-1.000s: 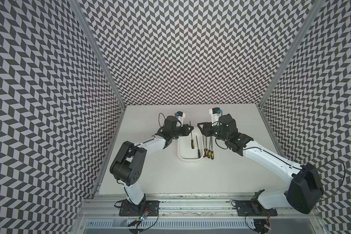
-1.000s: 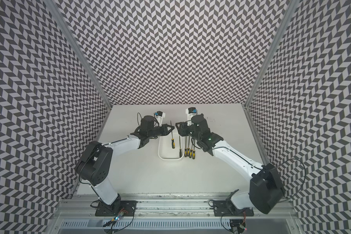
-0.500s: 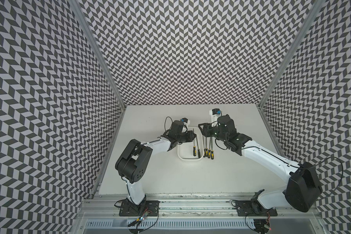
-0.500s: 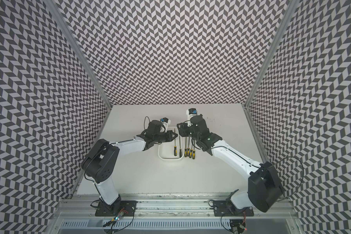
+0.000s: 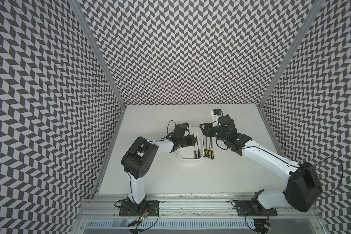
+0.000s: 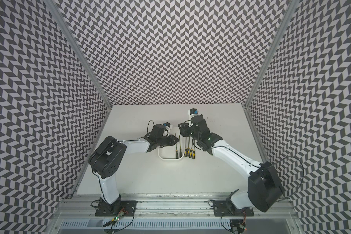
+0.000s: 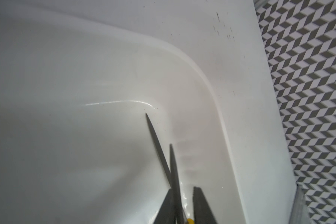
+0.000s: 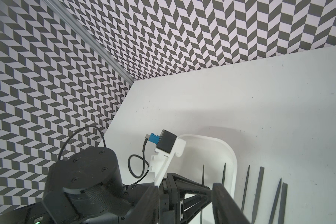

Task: Put the file tool into the storage box
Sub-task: Place the file tool in the storage box, then pick up the file tool from the center of the board.

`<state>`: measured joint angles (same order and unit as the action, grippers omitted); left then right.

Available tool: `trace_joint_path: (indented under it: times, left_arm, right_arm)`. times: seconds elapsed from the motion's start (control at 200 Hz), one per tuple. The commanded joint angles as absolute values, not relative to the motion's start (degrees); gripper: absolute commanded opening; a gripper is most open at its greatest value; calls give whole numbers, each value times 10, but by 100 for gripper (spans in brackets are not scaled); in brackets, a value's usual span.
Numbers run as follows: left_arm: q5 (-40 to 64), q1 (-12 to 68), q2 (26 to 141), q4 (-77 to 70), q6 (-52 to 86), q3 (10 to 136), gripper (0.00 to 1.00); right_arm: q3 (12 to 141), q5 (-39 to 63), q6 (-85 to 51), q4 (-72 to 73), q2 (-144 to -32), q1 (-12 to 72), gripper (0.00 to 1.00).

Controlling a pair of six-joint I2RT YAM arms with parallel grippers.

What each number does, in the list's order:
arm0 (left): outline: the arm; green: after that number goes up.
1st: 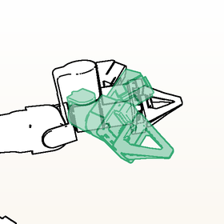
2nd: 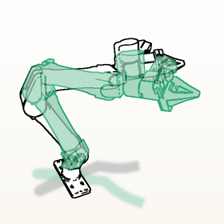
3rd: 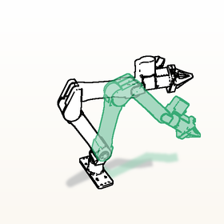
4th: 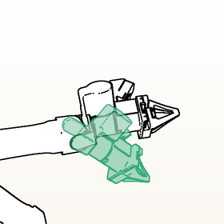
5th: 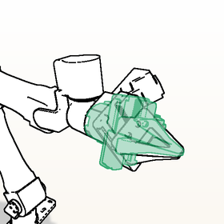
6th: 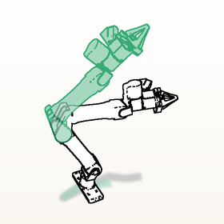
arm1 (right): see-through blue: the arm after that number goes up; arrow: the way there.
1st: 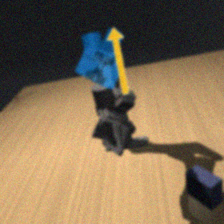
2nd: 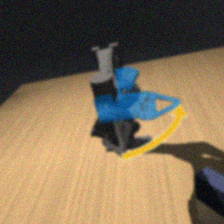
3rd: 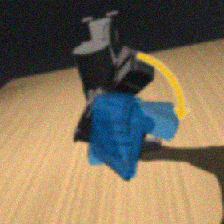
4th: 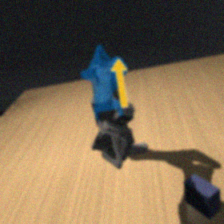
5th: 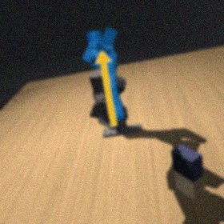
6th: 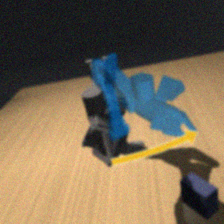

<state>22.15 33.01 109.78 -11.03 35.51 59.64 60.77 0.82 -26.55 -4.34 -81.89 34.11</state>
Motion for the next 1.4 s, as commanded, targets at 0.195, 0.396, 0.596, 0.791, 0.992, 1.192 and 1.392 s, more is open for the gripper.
trace_joint_path:
  times: [0.195, 0.396, 0.596, 0.791, 0.992, 1.192, 1.392]
  left_arm:
    - [194, 338, 1088, -84, 347, 613, 71]
    - [147, 342, 1048, -42, 323, 623, 72]
    - [38, 343, 972, -16, 287, 646, 72]
    - [-43, 327, 926, -26, 228, 664, 73]
    - [-32, 312, 910, -47, 229, 640, 74]
    - [-26, 302, 907, -56, 235, 623, 74]
    - [-17, 300, 907, -60, 239, 623, 74]
  right_arm:
    - [597, 0, -266, -24, -816, 337, 47]
    - [600, -18, -272, -35, -822, 336, 47]
    - [585, -96, -305, -103, -847, 330, 40]
    - [499, -84, -326, -112, -860, 327, 31]
    - [430, -56, -341, -93, -857, 323, 31]
    - [407, -35, -341, -79, -861, 324, 30]
    - [413, -39, -336, -81, -874, 323, 38]
